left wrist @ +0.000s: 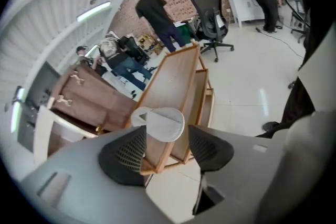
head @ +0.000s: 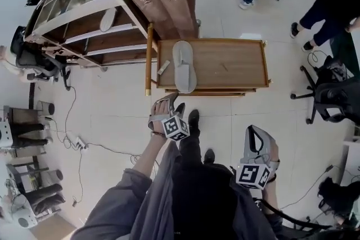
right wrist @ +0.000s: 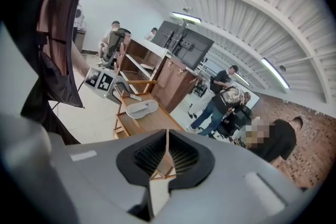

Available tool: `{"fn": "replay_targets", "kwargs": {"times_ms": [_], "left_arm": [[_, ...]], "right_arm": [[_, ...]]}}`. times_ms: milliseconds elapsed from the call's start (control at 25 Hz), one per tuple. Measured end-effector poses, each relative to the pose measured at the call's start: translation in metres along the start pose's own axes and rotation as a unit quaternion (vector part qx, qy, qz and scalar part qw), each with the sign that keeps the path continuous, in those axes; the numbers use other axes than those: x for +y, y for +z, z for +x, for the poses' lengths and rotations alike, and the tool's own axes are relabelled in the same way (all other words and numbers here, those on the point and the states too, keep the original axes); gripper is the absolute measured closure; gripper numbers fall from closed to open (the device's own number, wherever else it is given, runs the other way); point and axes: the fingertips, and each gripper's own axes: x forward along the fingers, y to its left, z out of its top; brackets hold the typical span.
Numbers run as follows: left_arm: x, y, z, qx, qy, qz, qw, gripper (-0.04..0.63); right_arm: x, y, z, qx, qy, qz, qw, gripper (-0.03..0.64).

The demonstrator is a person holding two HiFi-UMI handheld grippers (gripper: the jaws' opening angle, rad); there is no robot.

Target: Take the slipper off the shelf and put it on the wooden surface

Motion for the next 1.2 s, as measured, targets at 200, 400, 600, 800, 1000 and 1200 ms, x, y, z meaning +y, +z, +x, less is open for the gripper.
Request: {"fn": "replay_targets", "kwargs": {"times_ms": [200,400,600,800,1000,1200], "left_arm": [[-0.036,0.001,-0.157,-0.009,0.099,-0.104,0.9896,0.334],[-0.105,0.014,-0.277,-0.02,0.12,-0.179,0.9763,0.344],[-0.132,0.034,-0.33,-0.045,0.128,-0.154,0.9788,0.344],[-0.136,0.034,-0.354,-0.068,0.127,-0.115,0.9828,0.35],[-0.146,0.021,-0.378,-0.094,0.113,-0.104,0.9837,0.36],[-0.164,-0.005,-0.409,-0.121,0.094,-0.089,0.9842,0.367]], "right_arm": [[0.041,-0.007,-0.039,-0.056,0.029,-0.041,0.997,0.601],[0.077,0.001,-0.074,-0.073,0.048,-0.031,0.996,0.615],[0.117,-0.003,-0.105,-0.09,0.071,-0.051,0.992,0.615],[0.143,0.009,-0.128,-0.096,0.061,-0.068,0.991,0.615],[0.172,0.031,-0.154,-0.093,0.044,-0.083,0.991,0.617],[0.211,0.059,-0.185,-0.096,0.025,-0.082,0.992,0.617]]}}
